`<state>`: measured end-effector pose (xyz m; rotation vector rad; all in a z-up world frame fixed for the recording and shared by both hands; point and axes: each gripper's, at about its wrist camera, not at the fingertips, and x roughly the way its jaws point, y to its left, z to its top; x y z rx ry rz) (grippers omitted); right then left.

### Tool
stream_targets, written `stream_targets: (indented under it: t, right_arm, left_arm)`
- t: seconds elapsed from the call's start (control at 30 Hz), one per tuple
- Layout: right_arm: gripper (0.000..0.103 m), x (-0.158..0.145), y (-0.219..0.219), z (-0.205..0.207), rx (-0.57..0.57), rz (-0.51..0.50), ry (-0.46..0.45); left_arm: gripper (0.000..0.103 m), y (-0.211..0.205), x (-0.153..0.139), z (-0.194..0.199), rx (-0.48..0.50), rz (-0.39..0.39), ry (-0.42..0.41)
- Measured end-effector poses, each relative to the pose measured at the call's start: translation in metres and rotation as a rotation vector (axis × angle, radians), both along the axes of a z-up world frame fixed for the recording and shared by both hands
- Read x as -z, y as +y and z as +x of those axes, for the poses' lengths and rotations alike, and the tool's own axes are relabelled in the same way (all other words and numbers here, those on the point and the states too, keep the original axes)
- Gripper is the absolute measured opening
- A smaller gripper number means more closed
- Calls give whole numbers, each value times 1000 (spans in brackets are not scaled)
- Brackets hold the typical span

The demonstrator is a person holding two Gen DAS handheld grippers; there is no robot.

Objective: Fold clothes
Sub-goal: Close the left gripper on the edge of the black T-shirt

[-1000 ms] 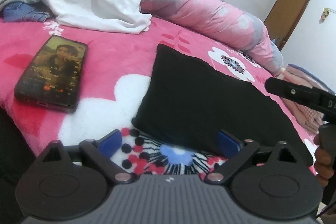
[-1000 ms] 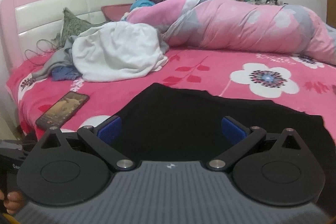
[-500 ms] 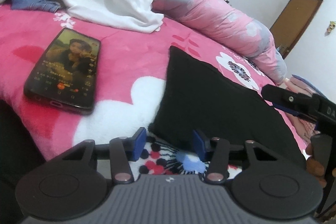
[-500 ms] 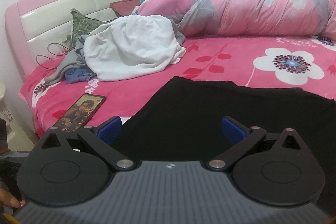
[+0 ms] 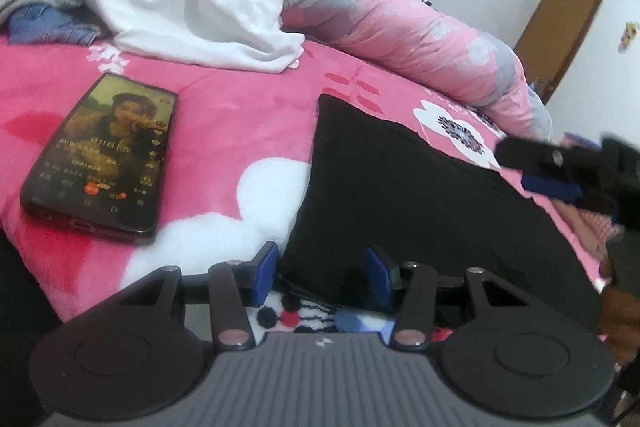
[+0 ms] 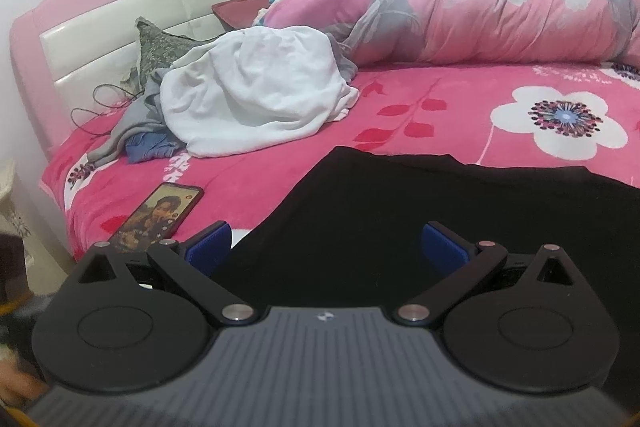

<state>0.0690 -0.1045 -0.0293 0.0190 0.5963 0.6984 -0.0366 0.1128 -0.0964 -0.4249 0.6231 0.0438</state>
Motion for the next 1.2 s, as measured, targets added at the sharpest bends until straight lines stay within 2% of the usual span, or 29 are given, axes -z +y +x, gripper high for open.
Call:
stream_targets:
  t: [0.07,0.1,0.13,0.2,0.3,0.43,0.53,0.67,0.7,0.77,1.0,1.13,1.2]
  right_arm:
    - [102,0,2,4,4,3,6]
    - [102,0,4,6,6,1,10]
    - [102,0,6,8,8,-3,14]
    - [102,0,14,14,29,-42,25]
    - [101,-1,24,25,49,-97,31]
    - [101,-7,41,45,-2,-106,53]
    - [97,-5,61,68,-51,-118,126]
    - [75,6,89,101,-77,-162,229]
    - [73,9,96,108,-78,-175,251]
    - [71,15,109,119,-88,-201,279]
    - [72,26,151,136,-146,-318,282]
    - [72,36,166,136,-170,-431,264]
    - [72,38,168,136,-180,-455,255]
  left_arm:
    - [48,-1,0,-1,0,6,-5]
    - [43,-1,0,-2,-5,15,-7]
    - [33,-1,0,-2,-9,24,-9]
    - [18,-1,-1,-2,-20,64,-12]
    - [10,-1,-2,-3,-8,63,-34]
    - [8,-4,-5,-3,17,92,-68]
    - [8,-9,-9,-5,47,128,-112]
    - [8,-12,-13,-8,99,131,-182]
    - [8,-13,-13,-8,110,130,-193]
    - [8,-14,-14,-8,133,127,-216]
    - [8,-20,-18,-5,196,102,-276]
    - [8,-24,-17,-3,229,98,-282]
    - [8,-25,-16,-3,237,94,-280]
